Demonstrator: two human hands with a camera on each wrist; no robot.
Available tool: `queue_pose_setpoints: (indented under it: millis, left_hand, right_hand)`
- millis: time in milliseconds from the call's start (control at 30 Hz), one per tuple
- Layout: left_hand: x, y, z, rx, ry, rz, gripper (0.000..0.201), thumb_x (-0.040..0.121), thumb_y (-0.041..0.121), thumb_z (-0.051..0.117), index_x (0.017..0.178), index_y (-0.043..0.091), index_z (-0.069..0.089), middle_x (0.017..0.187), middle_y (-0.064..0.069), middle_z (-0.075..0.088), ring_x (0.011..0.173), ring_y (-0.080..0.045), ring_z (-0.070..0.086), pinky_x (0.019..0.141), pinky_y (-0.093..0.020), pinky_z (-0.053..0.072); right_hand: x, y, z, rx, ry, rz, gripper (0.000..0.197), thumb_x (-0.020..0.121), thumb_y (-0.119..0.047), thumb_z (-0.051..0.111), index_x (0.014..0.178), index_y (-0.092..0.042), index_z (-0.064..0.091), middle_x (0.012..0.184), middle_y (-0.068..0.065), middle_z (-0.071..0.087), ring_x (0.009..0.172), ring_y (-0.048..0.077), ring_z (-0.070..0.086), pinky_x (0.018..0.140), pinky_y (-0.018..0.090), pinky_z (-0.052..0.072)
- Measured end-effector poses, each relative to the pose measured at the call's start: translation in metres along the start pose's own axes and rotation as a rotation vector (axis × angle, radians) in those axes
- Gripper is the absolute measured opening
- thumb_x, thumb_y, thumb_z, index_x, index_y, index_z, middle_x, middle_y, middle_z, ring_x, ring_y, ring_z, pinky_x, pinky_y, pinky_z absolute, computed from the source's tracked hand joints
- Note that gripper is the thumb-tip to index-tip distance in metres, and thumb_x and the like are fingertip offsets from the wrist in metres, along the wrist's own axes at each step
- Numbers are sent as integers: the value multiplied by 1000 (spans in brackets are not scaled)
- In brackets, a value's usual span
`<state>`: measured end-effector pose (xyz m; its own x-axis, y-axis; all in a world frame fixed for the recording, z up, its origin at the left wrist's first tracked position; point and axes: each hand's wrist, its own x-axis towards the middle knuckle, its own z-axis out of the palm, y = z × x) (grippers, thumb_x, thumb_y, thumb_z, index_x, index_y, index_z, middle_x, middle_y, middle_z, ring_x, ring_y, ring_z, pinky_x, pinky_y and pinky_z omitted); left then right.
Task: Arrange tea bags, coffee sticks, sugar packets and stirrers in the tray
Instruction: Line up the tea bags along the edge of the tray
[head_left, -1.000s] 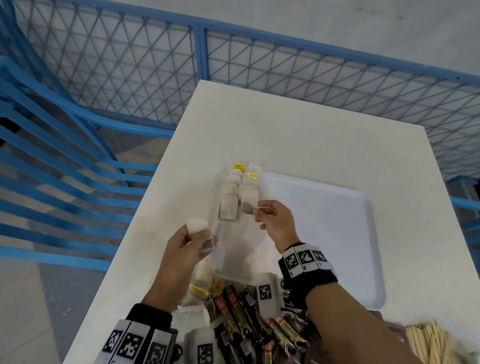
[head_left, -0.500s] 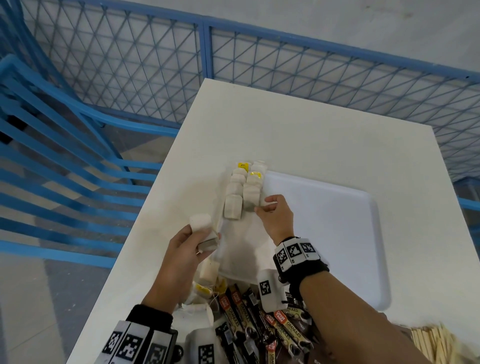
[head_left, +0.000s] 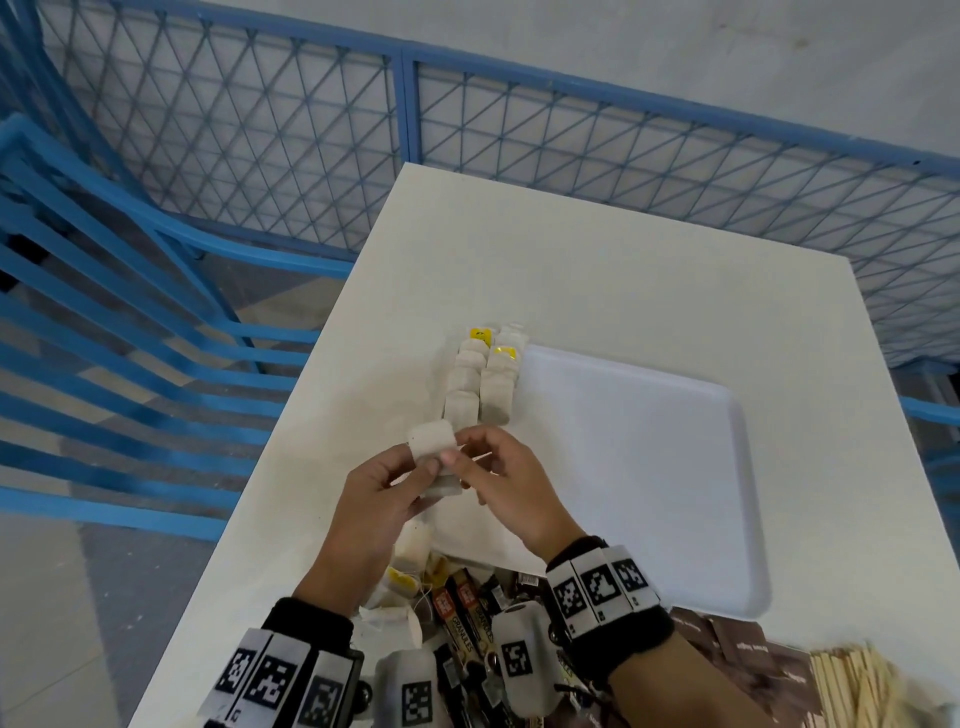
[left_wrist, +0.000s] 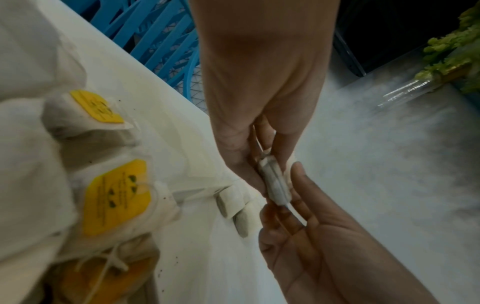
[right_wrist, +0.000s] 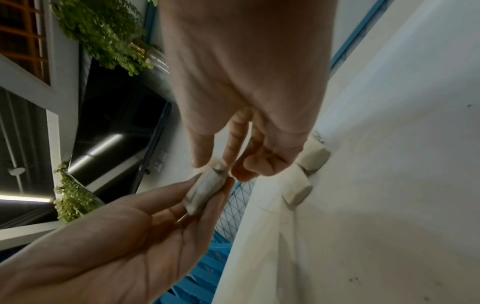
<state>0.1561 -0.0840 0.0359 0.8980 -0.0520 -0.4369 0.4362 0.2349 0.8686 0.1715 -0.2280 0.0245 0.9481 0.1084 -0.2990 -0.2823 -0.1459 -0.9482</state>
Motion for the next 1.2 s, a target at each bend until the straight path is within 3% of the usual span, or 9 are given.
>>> queue_pose_setpoints:
  millis: [67,167,267,433,633,800,900,1033,1200]
  left_hand:
    - [-1,0,0,69,-17,4,20,87,7,60,104,11,69,95,-7,74,87,-20,71,80,-28,56]
    - [0,-1,-1,138,-25,-6,27,83,4,65,108,12,68,98,-8,73,91,-25,70,85,-33,55]
    - [0,-2,-1,177,-47,-12,30,80,3,68,108,13,68,100,-9,73,92,-26,69,86,-37,54]
    - [4,-5,0,208,-59,-20,29,80,0,67,105,15,68,99,-9,73,87,-21,69,83,-32,56]
    - [9,-10,-3,193,-11,-28,18,86,3,62,95,17,70,89,-3,74,82,-17,69,73,-23,54]
    - [28,-14,-8,231,63,-44,12,89,5,59,87,12,67,93,-12,68,85,-22,66,74,-26,54]
    - [39,-11,-5,275,52,-22,14,87,4,60,84,15,68,88,-8,70,83,-21,65,79,-30,52]
    - [56,-6,-1,395,11,33,13,85,5,65,80,16,67,81,-2,69,74,-12,62,67,-13,46]
    - [77,-5,-2,522,-24,43,13,83,8,68,76,19,64,78,1,67,74,-13,60,69,-15,44]
  right_hand:
    - [1,1,0,-21,19,-6,19,84,-27,68,100,-18,63,90,-1,66,71,2,55,60,14,40]
    - [2,2,-4,8,75,-13,7,84,-21,68,89,-16,66,80,-7,64,63,0,53,59,17,41]
    - [1,4,-8,58,72,2,3,84,-15,67,87,-13,65,74,-3,63,59,1,54,55,17,44]
    - [1,10,-11,143,56,52,7,86,-10,65,90,-5,64,77,3,64,60,5,57,55,16,46]
    - [11,13,-25,189,127,88,5,88,-11,62,83,-13,60,74,1,62,64,10,58,57,18,48]
    - [32,20,-45,43,177,92,9,90,-10,58,83,-16,56,73,3,63,62,11,57,55,17,46]
    - [45,25,-54,-112,183,91,9,90,-14,60,82,-19,57,75,5,65,60,10,55,54,11,41]
    - [58,27,-58,-196,147,96,5,89,-16,62,85,-17,59,74,3,64,58,9,53,51,7,39]
    - [66,31,-57,-232,160,121,7,88,-17,62,83,-19,57,70,0,63,58,9,55,58,18,42]
